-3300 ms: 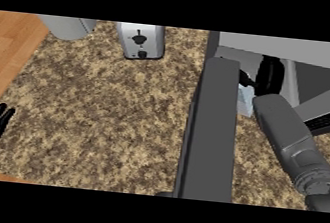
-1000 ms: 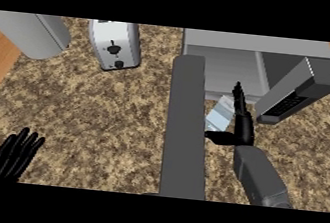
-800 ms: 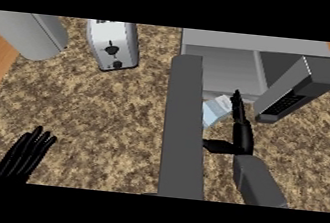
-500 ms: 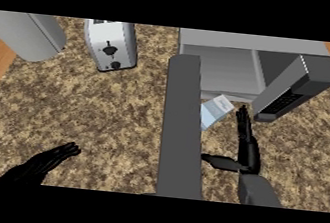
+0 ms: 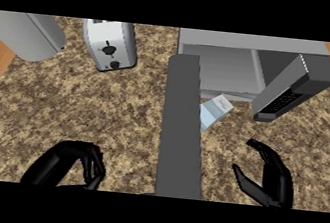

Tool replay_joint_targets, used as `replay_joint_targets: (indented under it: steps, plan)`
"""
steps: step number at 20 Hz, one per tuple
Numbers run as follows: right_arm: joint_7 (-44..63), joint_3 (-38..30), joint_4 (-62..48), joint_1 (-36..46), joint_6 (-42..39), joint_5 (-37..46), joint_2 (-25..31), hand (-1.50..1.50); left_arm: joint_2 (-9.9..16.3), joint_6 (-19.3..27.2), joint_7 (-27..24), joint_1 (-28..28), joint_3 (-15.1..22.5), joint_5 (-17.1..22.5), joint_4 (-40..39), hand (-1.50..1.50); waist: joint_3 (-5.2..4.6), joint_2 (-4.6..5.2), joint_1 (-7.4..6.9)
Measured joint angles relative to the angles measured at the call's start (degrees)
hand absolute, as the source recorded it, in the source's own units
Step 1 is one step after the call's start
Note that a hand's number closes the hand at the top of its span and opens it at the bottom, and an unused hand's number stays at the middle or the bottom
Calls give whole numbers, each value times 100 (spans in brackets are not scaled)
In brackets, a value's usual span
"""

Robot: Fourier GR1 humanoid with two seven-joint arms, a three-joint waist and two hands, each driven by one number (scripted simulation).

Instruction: Pick up the milk, place it into the microwave and close the microwave

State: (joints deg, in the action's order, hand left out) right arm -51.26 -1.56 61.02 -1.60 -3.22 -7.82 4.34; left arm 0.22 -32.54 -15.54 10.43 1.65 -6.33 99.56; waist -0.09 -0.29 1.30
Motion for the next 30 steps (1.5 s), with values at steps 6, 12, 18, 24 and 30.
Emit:
replay_joint_targets:
  steps: [6,12,18,24,30]
  plan:
    - [565,-211,1209,-697,-234,-465,280,-150,-16,800,220,-902,710,-336,-588,150,4,17,-36]
    - [800,-439,1832,-1049,-329,-612,578,-150,-14,1634,29,-1743,1628,-626,-1516,150,5,28,-26]
    - [972,-516,2521,-1386,-512,-709,784,-150,15,2669,189,-2655,2744,-482,-2286,150,4,23,16]
    - [1247,-535,3099,-1443,-722,-907,930,-150,45,3742,302,-3482,3840,212,-3407,150,0,44,147]
    - [1669,-418,3583,-1251,-999,-1110,1149,-150,219,4264,521,-4174,4532,1069,-3868,-150,-5,77,415]
